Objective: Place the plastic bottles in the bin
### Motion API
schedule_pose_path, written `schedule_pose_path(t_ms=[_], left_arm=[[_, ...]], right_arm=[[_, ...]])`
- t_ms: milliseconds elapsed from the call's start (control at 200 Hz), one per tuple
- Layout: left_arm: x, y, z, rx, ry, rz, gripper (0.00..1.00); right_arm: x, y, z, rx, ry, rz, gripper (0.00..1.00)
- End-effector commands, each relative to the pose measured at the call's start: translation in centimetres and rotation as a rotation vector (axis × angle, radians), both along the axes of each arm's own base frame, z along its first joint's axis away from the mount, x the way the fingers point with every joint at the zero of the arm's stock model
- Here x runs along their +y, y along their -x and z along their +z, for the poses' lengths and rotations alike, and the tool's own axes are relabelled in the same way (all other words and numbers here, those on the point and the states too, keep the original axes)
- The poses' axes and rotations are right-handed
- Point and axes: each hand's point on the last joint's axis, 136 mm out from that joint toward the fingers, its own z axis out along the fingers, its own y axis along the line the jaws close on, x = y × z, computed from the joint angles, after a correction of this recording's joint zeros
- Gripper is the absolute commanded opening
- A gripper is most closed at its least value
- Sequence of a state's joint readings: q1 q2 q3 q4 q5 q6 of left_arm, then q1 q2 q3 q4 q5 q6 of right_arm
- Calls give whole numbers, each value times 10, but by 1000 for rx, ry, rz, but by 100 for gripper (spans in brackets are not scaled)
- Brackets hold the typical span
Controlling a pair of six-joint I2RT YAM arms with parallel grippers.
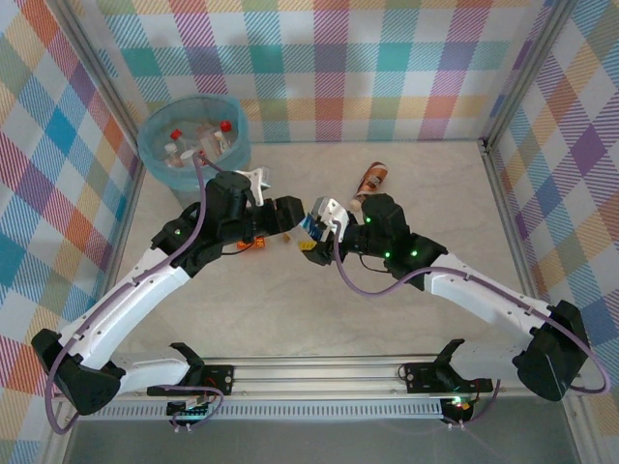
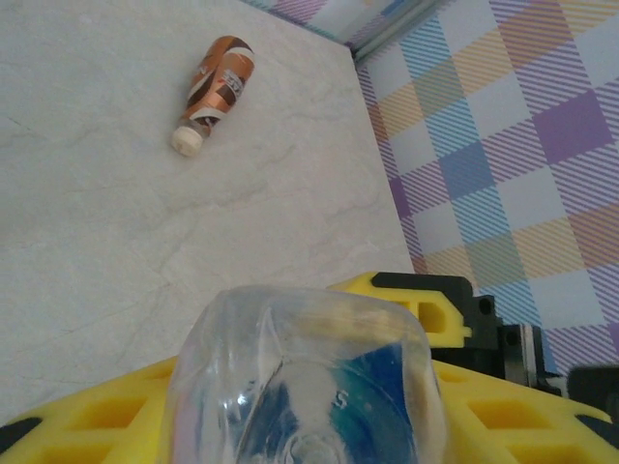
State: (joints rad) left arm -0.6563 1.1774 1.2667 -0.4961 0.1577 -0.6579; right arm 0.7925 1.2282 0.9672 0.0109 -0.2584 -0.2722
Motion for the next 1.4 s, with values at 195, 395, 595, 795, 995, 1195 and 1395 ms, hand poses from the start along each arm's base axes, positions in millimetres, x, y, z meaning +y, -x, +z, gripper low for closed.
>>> schedule_pose_path(t_ms=[195, 395, 595, 795, 995, 1195, 1395], left_arm=[[68, -36, 63, -181, -63, 191, 49], [128, -71, 124, -327, -160, 347, 49], [187, -118, 153, -367, -210, 487, 49], [251, -176, 141, -317, -270, 630, 48], [292, -232, 106, -248, -225, 727, 48], [303, -267, 106, -293, -75, 784, 49], [310, -287, 84, -271, -67, 819, 53]], right_arm=[[14, -11, 43, -96, -56, 9, 84], [29, -21, 57, -124, -56, 38, 84], [40, -25, 59, -117, -55, 70, 84], [44, -27, 52, -111, -29, 78, 84], [49, -33, 44, -132, 3, 90, 84], [60, -39, 32, -133, 51, 126, 84], [67, -45, 19, -143, 94, 148, 84]])
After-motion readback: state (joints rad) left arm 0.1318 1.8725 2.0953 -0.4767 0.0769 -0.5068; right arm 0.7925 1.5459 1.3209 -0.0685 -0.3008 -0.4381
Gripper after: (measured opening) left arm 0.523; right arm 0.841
